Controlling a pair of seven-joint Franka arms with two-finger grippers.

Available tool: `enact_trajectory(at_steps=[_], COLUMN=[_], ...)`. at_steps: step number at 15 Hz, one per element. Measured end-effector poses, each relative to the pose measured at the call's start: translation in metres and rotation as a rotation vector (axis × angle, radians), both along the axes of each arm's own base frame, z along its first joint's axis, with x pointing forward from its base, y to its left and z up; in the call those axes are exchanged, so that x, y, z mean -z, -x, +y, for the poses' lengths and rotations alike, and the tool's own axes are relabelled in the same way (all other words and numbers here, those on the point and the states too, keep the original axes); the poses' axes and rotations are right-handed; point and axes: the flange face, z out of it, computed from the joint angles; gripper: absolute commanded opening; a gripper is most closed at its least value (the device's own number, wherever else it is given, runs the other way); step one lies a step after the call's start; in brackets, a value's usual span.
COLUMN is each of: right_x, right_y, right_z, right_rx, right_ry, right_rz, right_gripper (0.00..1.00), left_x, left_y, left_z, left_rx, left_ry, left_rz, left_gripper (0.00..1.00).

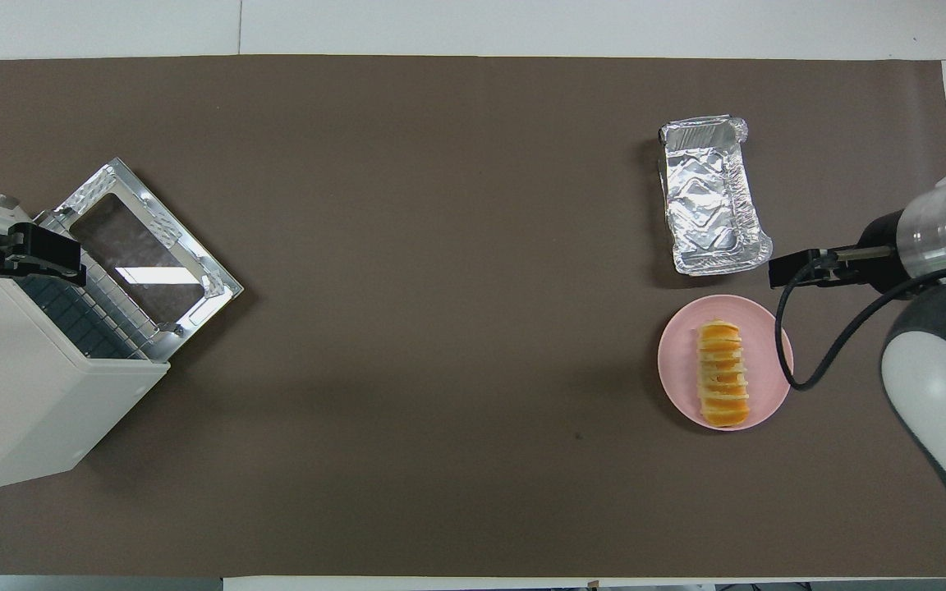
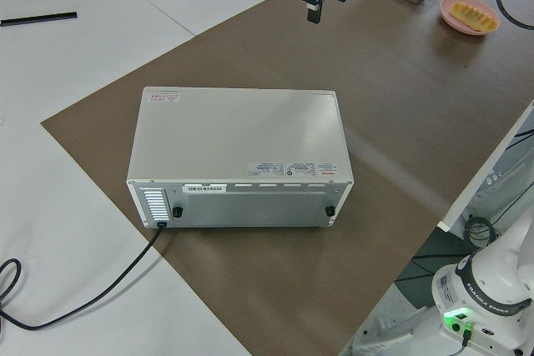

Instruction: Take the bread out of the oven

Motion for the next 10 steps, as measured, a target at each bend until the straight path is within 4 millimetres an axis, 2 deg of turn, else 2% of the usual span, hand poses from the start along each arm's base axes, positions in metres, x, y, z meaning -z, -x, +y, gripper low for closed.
enact_trajectory(at_steps=[2,5,7,10], right_x=[-0.025,-0.048,-0.053,-0.049], right_y=[-0.001,0.005,0.008,0.006], right_z=[-0.01,-0.036,-0.045,-0.048], right_rx=[-0.054,-0.099,-0.098,-0.093], right_ry=[0.002,0.0,-0.002,-0.003], right_rz=[0.031,0.083,0.1,0.11], right_gripper=[1.0,1.0,1.0,1.0], left_x=[0.0,0.0,0.0,0.0], left_y=[0.0,0.0,0.0,0.0], left_z=[0.0,0.0,0.0,0.0], left_rx=[0.0,0.0,0.0,0.0], left_ry=[0.0,0.0,0.0,0.0], left_rz=[0.0,0.0,0.0,0.0], left_gripper=[1.0,1.0,1.0,1.0])
